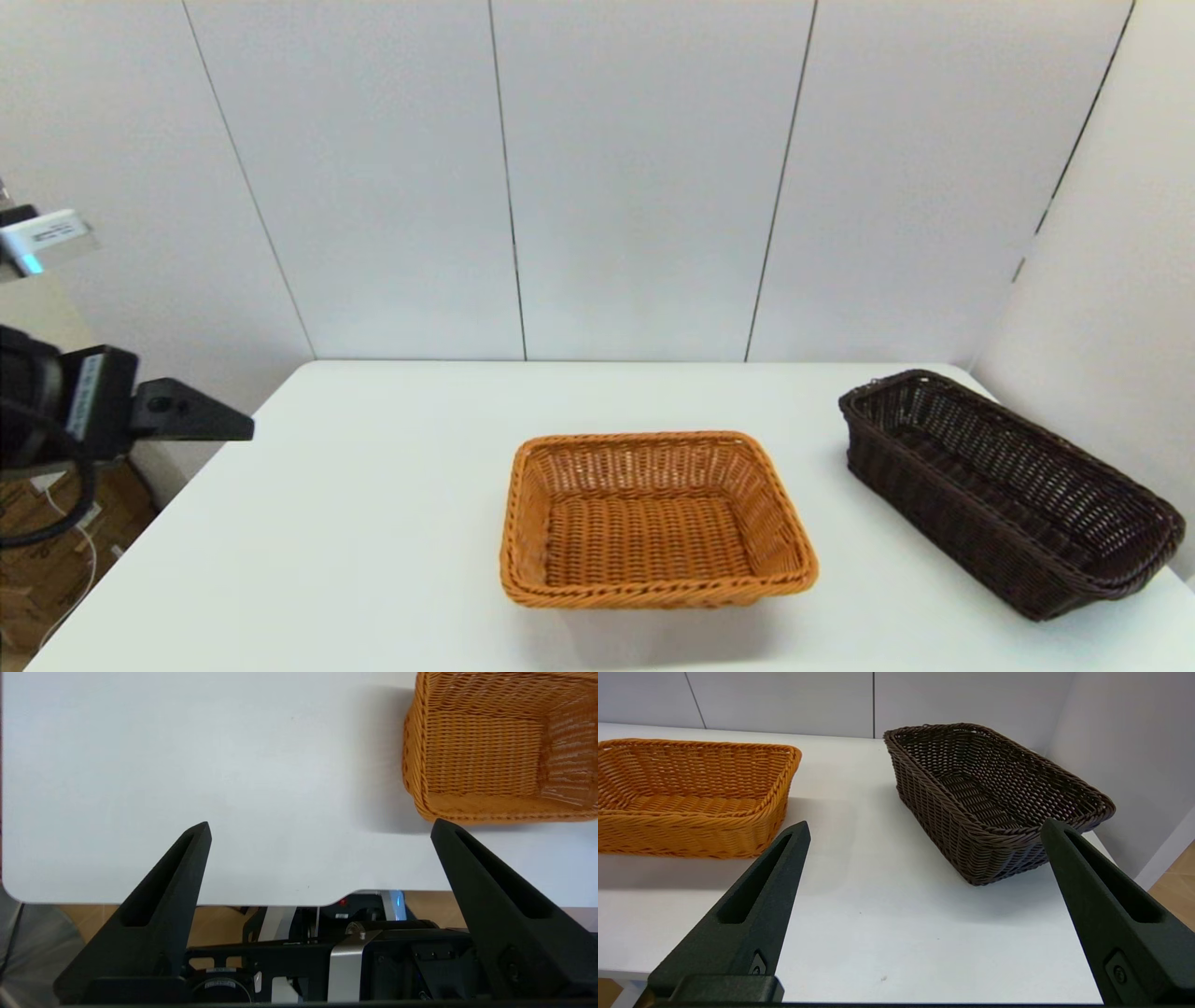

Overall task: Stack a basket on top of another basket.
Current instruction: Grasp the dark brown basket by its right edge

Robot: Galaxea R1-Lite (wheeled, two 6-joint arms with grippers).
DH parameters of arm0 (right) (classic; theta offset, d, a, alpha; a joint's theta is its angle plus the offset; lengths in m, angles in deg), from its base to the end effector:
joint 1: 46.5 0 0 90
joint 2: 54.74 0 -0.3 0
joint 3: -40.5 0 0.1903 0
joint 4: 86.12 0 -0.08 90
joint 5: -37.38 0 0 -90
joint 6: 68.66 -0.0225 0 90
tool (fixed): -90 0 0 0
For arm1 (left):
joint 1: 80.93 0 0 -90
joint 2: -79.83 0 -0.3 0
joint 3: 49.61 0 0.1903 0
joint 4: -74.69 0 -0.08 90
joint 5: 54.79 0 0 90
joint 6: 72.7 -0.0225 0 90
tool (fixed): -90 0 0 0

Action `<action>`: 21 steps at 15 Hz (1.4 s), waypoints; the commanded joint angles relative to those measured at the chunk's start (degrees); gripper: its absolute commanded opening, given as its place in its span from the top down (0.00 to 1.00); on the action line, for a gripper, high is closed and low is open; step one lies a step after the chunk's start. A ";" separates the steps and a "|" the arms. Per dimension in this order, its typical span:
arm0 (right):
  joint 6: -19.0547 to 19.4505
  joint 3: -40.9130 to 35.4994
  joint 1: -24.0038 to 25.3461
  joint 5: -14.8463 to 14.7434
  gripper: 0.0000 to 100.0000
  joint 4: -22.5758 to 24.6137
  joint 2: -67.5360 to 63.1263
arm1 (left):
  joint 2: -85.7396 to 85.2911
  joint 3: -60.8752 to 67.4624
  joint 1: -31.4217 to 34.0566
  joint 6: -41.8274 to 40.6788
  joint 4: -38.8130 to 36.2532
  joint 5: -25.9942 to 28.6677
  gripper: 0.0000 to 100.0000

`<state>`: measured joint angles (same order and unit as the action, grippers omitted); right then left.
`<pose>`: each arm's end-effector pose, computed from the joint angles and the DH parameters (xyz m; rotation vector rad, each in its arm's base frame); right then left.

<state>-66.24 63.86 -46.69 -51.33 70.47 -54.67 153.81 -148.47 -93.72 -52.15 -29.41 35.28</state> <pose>-0.0229 0.0006 0.0753 -0.0422 -0.0008 0.0192 0.1505 -0.0342 0.2887 -0.2346 0.9118 -0.0480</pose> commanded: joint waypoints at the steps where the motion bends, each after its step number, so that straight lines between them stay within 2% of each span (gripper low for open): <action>1: 0.05 0.00 0.01 0.03 0.00 0.05 -0.07 | -18.43 8.70 0.13 3.97 1.79 0.10 0.00; 4: -0.13 -0.09 0.01 0.03 0.00 0.05 -0.07 | -26.86 14.50 0.31 7.04 2.67 -0.16 0.00; 12: -0.13 -0.09 0.01 -0.06 0.00 0.05 -0.07 | -51.38 28.12 6.64 6.52 5.04 0.81 0.00; 15: -0.13 -0.09 0.01 0.03 0.00 0.05 -0.07 | -57.27 29.27 6.99 6.43 8.55 1.33 0.00; 19: -0.13 -0.09 0.01 -0.06 0.00 0.05 -0.07 | -57.89 29.44 7.43 11.18 12.77 1.16 0.00; 21: -0.22 -0.09 0.01 -0.06 0.00 0.05 -0.07 | -60.88 30.06 11.65 9.51 12.51 2.04 0.00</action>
<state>-66.45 63.86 -46.69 -51.39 70.52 -54.67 95.84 -119.01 -85.11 -41.31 -17.03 36.63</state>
